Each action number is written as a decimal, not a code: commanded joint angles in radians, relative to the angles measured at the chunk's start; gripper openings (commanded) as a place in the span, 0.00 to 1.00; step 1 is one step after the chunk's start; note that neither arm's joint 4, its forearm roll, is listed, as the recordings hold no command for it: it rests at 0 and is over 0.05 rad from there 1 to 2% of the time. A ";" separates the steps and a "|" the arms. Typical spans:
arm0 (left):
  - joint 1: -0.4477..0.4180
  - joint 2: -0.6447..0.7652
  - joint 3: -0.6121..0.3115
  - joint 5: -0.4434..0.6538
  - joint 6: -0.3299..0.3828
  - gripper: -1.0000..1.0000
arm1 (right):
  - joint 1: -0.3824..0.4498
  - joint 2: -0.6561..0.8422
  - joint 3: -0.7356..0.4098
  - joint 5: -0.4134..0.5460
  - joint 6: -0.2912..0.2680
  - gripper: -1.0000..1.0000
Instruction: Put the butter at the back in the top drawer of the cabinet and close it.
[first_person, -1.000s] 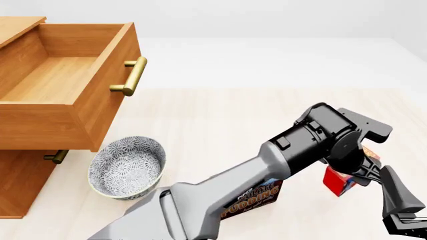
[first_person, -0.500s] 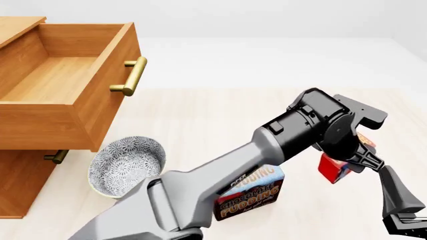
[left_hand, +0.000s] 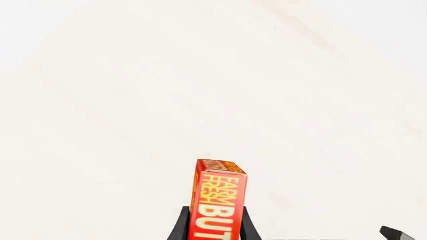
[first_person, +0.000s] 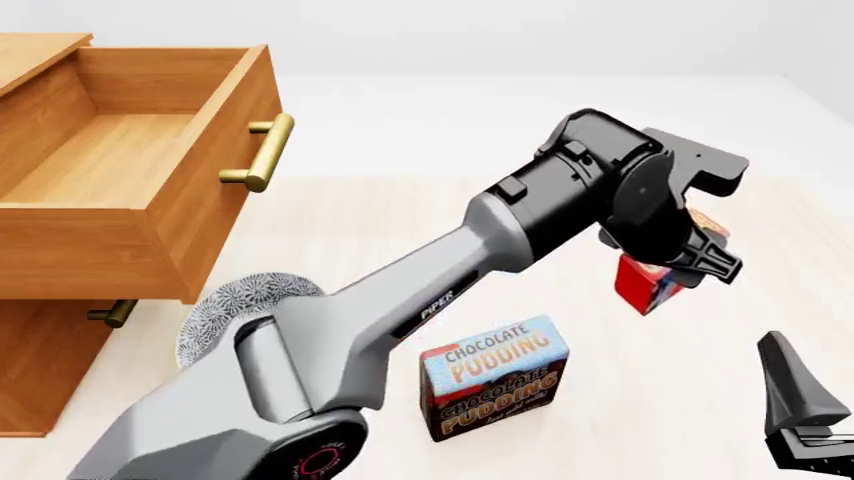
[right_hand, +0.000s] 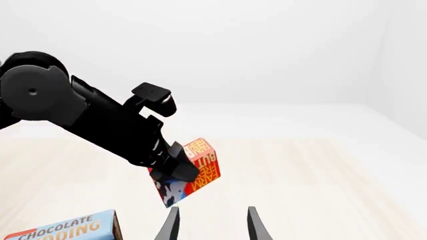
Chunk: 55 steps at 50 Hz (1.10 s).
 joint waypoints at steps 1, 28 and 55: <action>0.042 -0.132 0.115 -0.046 0.044 0.00 | 0.000 0.000 0.000 0.000 0.000 1.00; 0.132 -0.312 0.254 -0.036 0.068 0.00 | 0.000 0.000 0.000 0.000 0.000 1.00; 0.253 -0.480 0.415 -0.068 0.113 0.00 | 0.000 0.000 0.000 0.000 0.000 1.00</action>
